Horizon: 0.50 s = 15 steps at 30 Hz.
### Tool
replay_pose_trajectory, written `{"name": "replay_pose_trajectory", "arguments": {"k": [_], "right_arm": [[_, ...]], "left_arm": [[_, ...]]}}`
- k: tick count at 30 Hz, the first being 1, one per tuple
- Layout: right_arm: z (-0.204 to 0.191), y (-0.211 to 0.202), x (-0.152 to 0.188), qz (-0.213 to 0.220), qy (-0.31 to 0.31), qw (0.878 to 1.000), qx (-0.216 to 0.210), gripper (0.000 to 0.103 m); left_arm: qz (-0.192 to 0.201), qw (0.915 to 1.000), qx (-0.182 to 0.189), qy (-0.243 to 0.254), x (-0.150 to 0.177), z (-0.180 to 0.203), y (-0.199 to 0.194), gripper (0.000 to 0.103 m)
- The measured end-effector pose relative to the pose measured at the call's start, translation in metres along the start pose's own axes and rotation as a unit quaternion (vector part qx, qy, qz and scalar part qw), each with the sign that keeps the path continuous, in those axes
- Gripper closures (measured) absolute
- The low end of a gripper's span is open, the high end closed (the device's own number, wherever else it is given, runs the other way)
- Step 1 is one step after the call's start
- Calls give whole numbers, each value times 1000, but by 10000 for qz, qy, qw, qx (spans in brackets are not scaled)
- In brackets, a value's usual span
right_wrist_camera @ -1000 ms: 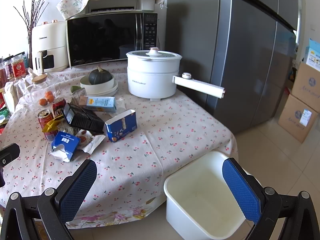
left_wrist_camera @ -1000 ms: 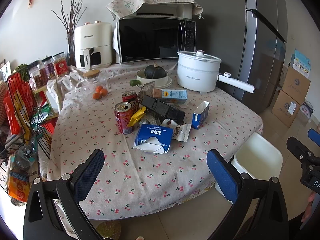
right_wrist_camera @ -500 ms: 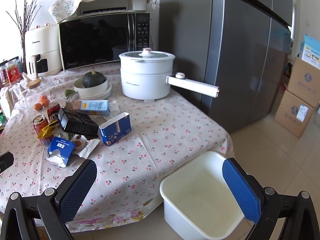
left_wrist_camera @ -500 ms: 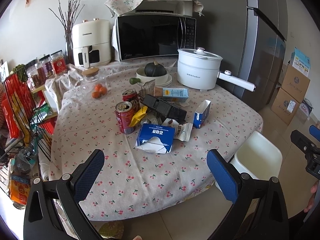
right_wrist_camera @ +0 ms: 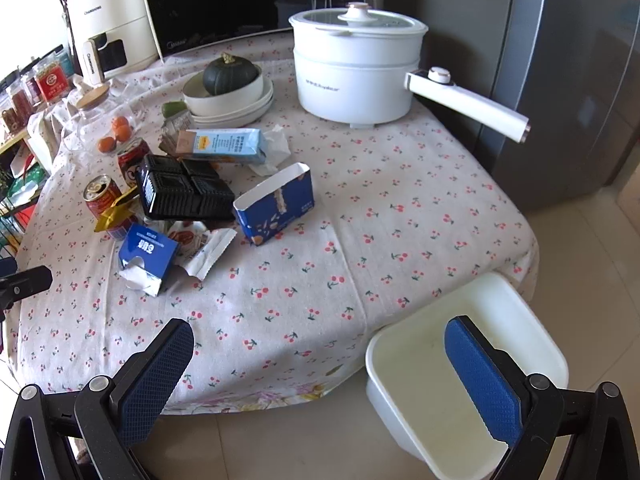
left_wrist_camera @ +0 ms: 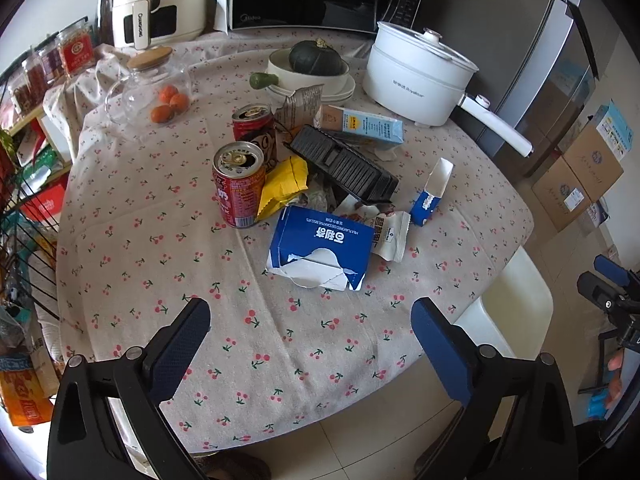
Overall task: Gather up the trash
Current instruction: 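Grasp the blue biscuit box with the left tool while the right tool grasps the torn blue carton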
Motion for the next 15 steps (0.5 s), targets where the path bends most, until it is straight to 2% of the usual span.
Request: {"name": "replay_pose_trajectory", "arguments": {"k": [2, 4, 7, 11, 15], "right_arm": [[11, 15, -2, -160, 76, 9998, 28, 0], [22, 28, 1, -228, 213, 9995, 33, 0], [35, 48, 10, -553, 442, 9975, -21, 0], [47, 58, 6, -656, 407, 9970, 113, 0], [54, 62, 0, -639, 303, 9973, 214, 0]], "left_arm": [[-130, 9998, 102, 148, 2, 12, 19, 2], [-179, 9993, 19, 325, 2, 21, 39, 2], [-381, 9984, -64, 417, -1, 30, 68, 2], [-336, 9979, -186, 521, -16, 42, 89, 1], [-433, 9949, -496, 770, -23, 49, 113, 1]]}}
Point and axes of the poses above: each gripper's, at about its wrist camera, not at the fingertips, and y roughly the way its jaws point, z to its right, x to its underside, the point moved 10 cm from there along y, roughly the way its jaws point, and after that the axes turned 15 degrees about -x, right-handed, at the moved point
